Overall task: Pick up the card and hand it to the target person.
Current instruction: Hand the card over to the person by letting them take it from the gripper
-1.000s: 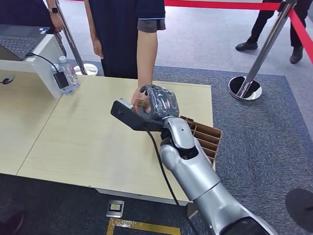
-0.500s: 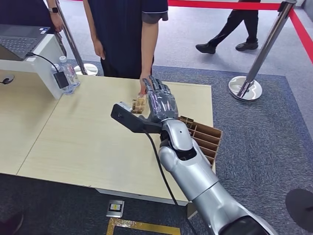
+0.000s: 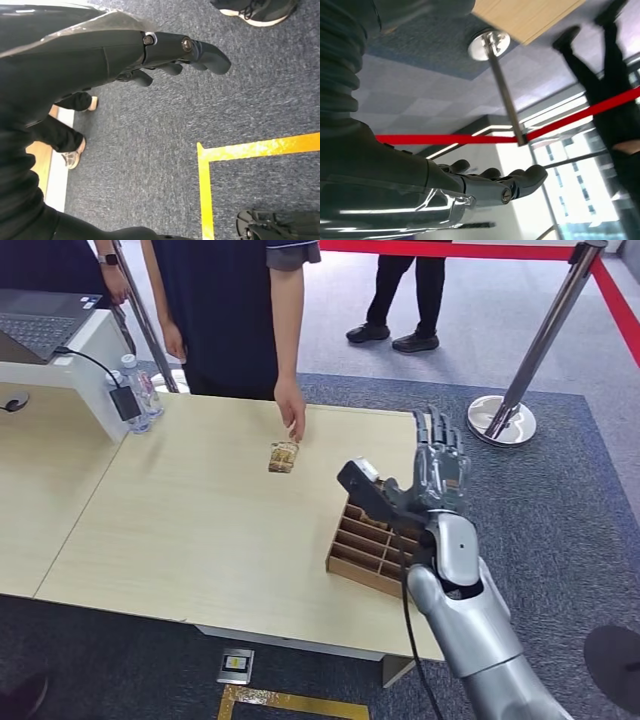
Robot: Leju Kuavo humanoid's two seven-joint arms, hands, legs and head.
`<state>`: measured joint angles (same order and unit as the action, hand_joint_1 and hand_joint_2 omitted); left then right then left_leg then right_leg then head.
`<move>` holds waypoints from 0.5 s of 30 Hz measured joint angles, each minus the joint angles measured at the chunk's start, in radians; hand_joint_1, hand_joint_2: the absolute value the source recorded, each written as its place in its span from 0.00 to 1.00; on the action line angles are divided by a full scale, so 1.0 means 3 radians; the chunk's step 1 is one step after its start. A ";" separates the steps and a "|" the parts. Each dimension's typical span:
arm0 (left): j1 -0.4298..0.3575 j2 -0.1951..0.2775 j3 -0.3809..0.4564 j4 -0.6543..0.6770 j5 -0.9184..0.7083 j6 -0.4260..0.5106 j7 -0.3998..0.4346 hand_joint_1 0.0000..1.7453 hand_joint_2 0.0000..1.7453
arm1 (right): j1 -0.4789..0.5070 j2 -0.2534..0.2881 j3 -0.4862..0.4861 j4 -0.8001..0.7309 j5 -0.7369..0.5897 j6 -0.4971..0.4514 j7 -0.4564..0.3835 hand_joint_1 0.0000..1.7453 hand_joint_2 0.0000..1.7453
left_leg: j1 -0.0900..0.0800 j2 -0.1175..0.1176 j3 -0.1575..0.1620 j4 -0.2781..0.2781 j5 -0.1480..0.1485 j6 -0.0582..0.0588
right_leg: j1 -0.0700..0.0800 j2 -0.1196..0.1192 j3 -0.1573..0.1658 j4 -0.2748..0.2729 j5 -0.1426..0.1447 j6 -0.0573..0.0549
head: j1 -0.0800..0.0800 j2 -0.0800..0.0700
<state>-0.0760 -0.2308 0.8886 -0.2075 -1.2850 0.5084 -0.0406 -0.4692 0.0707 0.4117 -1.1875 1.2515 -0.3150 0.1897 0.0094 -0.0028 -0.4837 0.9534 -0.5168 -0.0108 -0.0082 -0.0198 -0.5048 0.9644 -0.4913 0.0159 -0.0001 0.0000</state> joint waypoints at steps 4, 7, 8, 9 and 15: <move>0.0015 -0.0001 0.0002 0.0000 0.0017 -0.0004 0.0011 0.00 1.00 | 0.0592 -0.0235 -0.0552 -0.0617 0.0096 -0.0329 -0.0038 0.00 1.00 | 0.0000 -0.0001 -0.0002 0.0000 -0.0003 0.0002 | 0.0000 0.0000 -0.0002 -0.0002 -0.0001 0.0001 | 0.0001 0.0000; 0.0025 -0.0002 0.0007 0.0000 0.0047 -0.0001 0.0011 0.00 1.00 | 0.1068 -0.0335 -0.1008 -0.1103 -0.0057 -0.0689 -0.0207 0.00 1.00 | 0.0000 -0.0002 -0.0003 0.0000 -0.0006 0.0001 | -0.0001 0.0000 -0.0002 -0.0003 -0.0002 0.0002 | 0.0001 0.0000; 0.0028 -0.0002 0.0012 0.0000 0.0055 0.0000 0.0007 0.00 1.00 | 0.1208 -0.0353 -0.1157 -0.1247 -0.0136 -0.0809 -0.0271 0.00 1.00 | 0.0000 -0.0001 -0.0003 -0.0001 -0.0007 0.0001 | -0.0001 0.0000 -0.0003 -0.0003 -0.0002 0.0002 | 0.0001 0.0000; 0.0030 -0.0002 0.0017 0.0000 0.0064 0.0001 0.0002 0.00 1.00 | 0.1338 -0.0366 -0.1310 -0.1383 -0.0228 -0.0924 -0.0335 0.00 1.00 | 0.0000 0.0000 -0.0003 -0.0001 -0.0007 0.0001 | 0.0000 0.0000 -0.0003 -0.0003 -0.0002 0.0002 | 0.0000 0.0000; 0.0032 -0.0011 0.0026 0.0000 0.0067 -0.0011 0.0010 0.00 1.00 | 0.1913 -0.0236 -0.2345 -0.1957 -0.1082 -0.1246 -0.0937 0.00 1.00 | 0.0000 0.0000 0.0000 -0.0002 -0.0006 0.0001 | 0.0000 0.0000 -0.0002 -0.0003 -0.0003 0.0002 | 0.0001 0.0000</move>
<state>-0.0664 -0.2340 0.8965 -0.2075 -1.2648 0.5053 -0.0376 0.1046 -0.0002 -0.2919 -1.7745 0.9268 -0.6887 -0.0913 0.0093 -0.0030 -0.4838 0.9529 -0.5187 -0.0104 -0.0084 -0.0198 -0.5054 0.9634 -0.4922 0.0164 0.0001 0.0000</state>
